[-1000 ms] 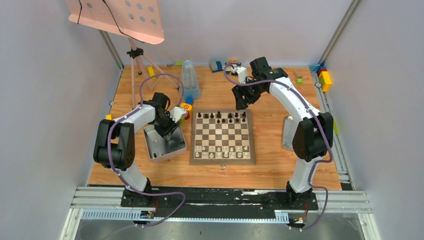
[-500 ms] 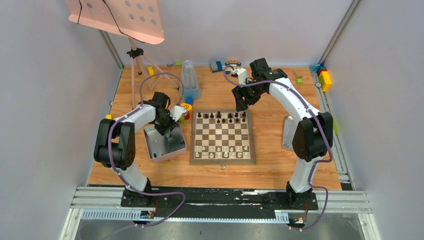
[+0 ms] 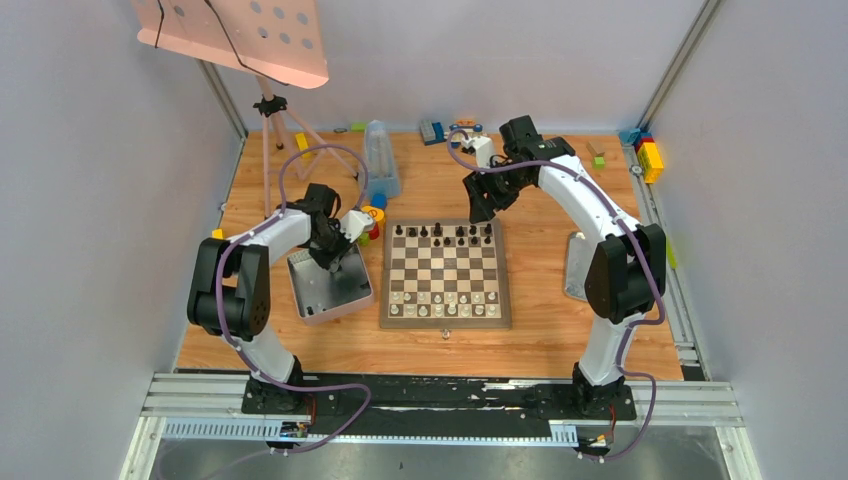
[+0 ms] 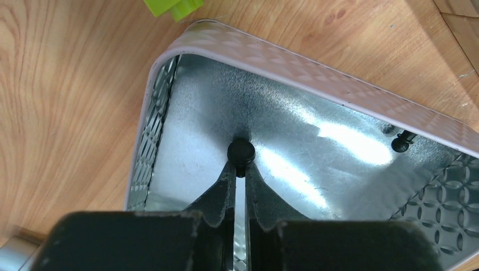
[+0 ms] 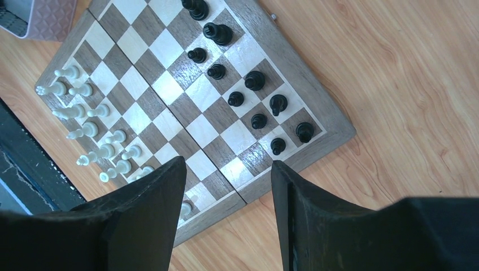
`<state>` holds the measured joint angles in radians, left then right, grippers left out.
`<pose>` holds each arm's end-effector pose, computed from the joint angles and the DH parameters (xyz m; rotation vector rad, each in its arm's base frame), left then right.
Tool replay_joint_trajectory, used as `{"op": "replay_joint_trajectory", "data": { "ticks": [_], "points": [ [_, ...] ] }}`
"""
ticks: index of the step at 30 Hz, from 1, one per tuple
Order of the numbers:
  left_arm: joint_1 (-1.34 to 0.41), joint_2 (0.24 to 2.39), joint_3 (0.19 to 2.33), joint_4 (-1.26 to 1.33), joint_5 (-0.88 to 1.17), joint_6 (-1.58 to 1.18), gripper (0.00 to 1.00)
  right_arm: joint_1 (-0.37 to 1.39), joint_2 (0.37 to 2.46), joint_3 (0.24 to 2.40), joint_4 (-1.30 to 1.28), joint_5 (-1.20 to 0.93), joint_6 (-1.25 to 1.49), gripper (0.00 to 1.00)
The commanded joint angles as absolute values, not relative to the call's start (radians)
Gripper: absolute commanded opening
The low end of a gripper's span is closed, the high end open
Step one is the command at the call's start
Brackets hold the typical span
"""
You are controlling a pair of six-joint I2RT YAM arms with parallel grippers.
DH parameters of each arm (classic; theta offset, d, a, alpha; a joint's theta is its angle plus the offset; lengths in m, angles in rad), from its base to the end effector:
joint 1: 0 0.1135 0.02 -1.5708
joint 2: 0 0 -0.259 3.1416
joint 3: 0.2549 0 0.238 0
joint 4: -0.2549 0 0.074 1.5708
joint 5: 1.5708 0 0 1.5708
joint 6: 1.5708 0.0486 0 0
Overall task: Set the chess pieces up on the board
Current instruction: Pick up the chess piece from the storage box.
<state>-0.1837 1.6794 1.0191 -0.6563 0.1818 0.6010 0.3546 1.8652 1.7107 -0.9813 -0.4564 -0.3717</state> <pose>0.2908 -0.0630 0.1592 1.1206 2.6212 -0.1788 0.3504 0.1526 0.2785 -1.0651 2.4212 0.6085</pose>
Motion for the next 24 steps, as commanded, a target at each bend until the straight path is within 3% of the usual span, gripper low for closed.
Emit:
{"op": "replay_joint_trajectory", "data": {
  "ticks": [1, 10, 24],
  "points": [
    [-0.186, 1.644, 0.991, -0.638, 0.211, 0.616, 0.06, 0.356, 1.841, 1.763, -0.952, -0.55, -0.37, 0.57],
    [-0.187, 1.574, 0.976, -0.656, 0.233, 0.601, 0.01, 0.368, 1.837, 1.759, -0.881, -0.697, -0.327, 0.57],
    [-0.191, 1.3, 0.996, -0.737, 0.425, 0.578, 0.0, 0.471, 1.939, 1.78, -0.594, -0.968, -0.025, 0.57]
  ]
}}
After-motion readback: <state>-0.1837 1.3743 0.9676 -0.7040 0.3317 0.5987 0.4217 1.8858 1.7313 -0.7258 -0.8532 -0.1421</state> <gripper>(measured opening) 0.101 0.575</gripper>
